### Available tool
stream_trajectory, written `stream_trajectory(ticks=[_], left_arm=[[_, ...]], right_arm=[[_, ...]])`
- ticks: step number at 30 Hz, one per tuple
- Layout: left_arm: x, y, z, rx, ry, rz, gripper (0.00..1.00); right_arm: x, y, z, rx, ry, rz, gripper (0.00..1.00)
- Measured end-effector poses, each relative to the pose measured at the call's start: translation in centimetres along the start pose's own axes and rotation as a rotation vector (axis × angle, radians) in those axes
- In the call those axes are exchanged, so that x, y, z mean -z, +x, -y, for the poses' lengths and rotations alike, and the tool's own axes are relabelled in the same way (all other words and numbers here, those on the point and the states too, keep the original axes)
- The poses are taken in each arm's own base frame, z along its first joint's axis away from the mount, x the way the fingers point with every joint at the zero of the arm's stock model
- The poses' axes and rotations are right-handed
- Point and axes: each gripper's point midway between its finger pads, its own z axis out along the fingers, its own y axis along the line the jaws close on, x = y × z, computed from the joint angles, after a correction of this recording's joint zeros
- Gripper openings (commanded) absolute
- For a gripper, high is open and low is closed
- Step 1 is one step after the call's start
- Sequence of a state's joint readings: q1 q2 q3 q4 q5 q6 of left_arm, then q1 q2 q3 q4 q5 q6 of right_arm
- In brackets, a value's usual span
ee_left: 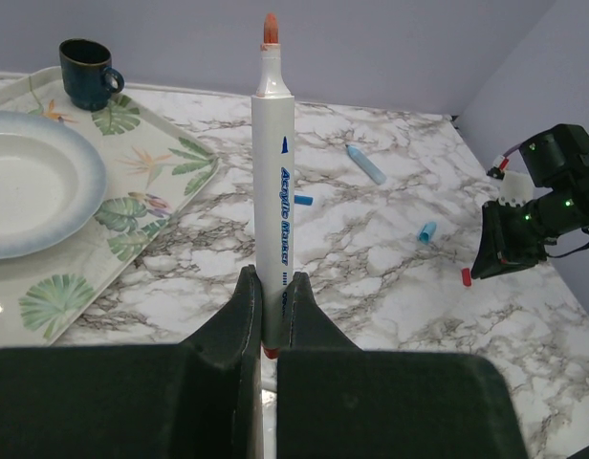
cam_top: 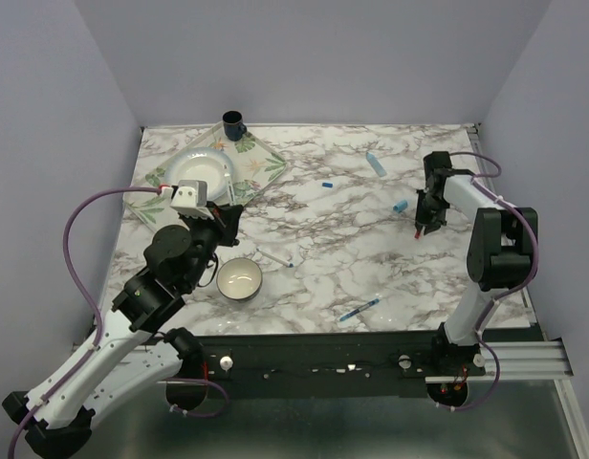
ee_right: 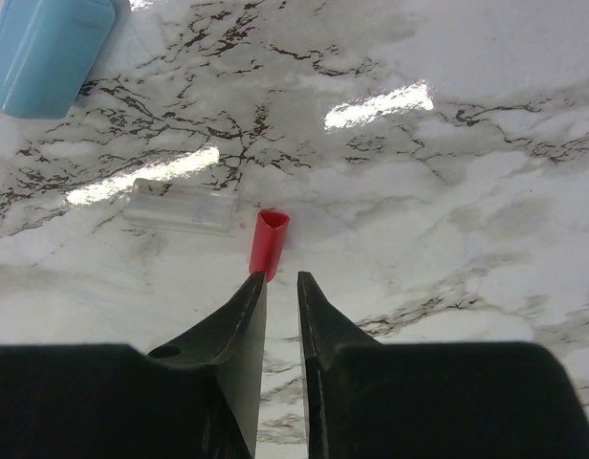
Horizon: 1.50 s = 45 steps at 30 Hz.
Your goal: Insert the pens into the pen caps
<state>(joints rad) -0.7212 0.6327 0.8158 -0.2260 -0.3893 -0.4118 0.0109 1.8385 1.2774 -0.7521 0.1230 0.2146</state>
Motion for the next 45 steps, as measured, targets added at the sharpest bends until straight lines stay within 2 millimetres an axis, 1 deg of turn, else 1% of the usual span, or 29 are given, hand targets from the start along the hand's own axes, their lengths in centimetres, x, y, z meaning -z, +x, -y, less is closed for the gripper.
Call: stream_trajectory(ticks=[7,12,17,22,24,27,28,29,32,33,34,36,38,40,41,43,44,45], left_arm=[[0.0,0.1,0.0,-0.001,0.000,-0.001,0.00],[0.0,0.0,0.0,-0.001,0.000,-0.001,0.00],[0.1,-0.1,0.0,0.000,0.000,0.003,0.00],[0.2,-0.3,-0.2,0.003,-0.003,0.011,0.00],[0.3,-0.4,-0.2,0.005,-0.003,0.016,0.00],[0.6,-0.8,-0.2,0.010,0.001,0.028,0.00],[0.6,-0.9,-0.3,0.012,0.001,0.031,0.00],[0.7,-1.0,-0.3,0.014,0.001,0.035,0.00],[0.9,-1.3,-0.3,0.017,0.003,0.045,0.00],[1.0,-1.4,-0.3,0.018,0.003,0.048,0.00],[1.0,-1.4,-0.3,0.019,0.003,0.049,0.00],[0.9,-1.3,-0.3,0.018,0.003,0.045,0.00],[0.8,-1.2,-0.4,0.016,0.001,0.042,0.00],[0.7,-1.1,-0.4,0.016,-0.002,0.037,0.00],[0.7,-1.1,-0.4,0.016,0.000,0.036,0.00],[0.7,-1.0,-0.3,0.018,0.002,0.034,0.00],[0.7,-1.0,-0.3,0.019,0.004,0.033,0.00],[0.7,-1.0,-0.3,0.020,0.007,0.033,0.00]], right_arm=[[-0.8,0.4,-0.2,-0.045,0.003,-0.018,0.29],[-0.9,0.4,-0.3,-0.056,0.001,-0.022,0.28],[-1.8,0.9,-0.3,-0.047,0.008,-0.051,0.28],[-1.8,0.7,-0.3,-0.030,0.013,-0.064,0.28],[-1.8,0.7,-0.2,-0.012,0.012,-0.068,0.26],[-1.8,0.7,-0.2,0.015,0.005,-0.069,0.16],[-1.8,0.7,-0.2,0.034,0.002,-0.069,0.09],[-1.8,0.7,-0.2,0.051,-0.002,-0.070,0.07],[-1.8,0.7,0.0,0.092,-0.003,-0.073,0.06],[-1.7,0.8,0.1,0.101,-0.003,-0.073,0.04],[-1.6,0.9,0.2,0.113,-0.001,-0.076,0.01],[-1.5,1.6,0.5,0.125,0.008,-0.090,0.01],[-1.1,2.5,1.0,0.137,0.022,-0.103,0.01],[0.2,3.6,1.5,0.167,0.042,-0.116,0.01],[0.7,3.7,1.5,0.186,0.044,-0.108,0.01],[2.3,3.7,0.5,0.263,0.029,-0.056,0.01],[3.2,3.6,-1.0,0.348,-0.008,-0.008,0.01],[4.1,3.9,-3.0,0.444,-0.062,0.036,0.01]])
